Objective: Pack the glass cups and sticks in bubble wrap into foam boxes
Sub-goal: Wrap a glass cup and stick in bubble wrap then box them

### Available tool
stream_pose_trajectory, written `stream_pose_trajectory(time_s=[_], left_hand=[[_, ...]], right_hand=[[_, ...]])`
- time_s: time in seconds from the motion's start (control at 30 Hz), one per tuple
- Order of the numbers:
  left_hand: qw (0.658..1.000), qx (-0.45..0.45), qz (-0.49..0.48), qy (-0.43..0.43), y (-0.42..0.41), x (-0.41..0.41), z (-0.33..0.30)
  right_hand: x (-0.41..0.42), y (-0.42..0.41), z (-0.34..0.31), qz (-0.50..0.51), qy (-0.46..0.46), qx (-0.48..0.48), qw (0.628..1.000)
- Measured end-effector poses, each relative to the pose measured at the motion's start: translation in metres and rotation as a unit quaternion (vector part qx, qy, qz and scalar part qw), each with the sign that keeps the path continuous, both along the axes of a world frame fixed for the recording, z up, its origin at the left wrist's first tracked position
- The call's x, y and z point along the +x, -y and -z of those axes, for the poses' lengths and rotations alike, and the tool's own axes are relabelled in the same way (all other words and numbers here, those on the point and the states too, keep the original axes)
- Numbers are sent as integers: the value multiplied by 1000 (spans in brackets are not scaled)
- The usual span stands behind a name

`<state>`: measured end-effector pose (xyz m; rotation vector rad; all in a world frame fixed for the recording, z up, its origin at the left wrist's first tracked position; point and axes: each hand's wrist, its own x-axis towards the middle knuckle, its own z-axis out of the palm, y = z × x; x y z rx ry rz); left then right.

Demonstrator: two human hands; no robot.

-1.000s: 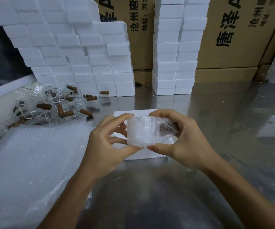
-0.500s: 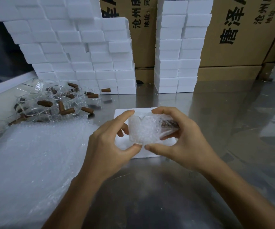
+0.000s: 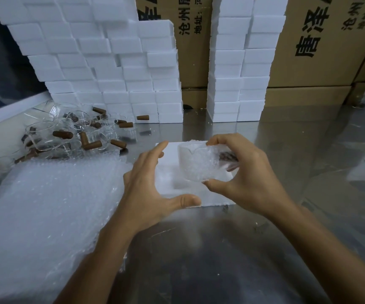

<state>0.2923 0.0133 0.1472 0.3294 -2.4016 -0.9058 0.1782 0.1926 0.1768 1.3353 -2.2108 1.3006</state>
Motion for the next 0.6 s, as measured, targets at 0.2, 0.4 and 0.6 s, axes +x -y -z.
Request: stream_pose_trajectory(time_s=[0.2, 0.4, 0.6], left_hand=[[996, 91, -1, -23, 3, -9, 11], [990, 129, -4, -50, 4, -12, 18], [991, 111, -35, -66, 10, -12, 23]], right_hand=[[-3, 30, -10, -26, -111, 120, 986], [-12, 40, 6, -81, -90, 138, 983], [-23, 18, 9, -50, 104, 40, 992]])
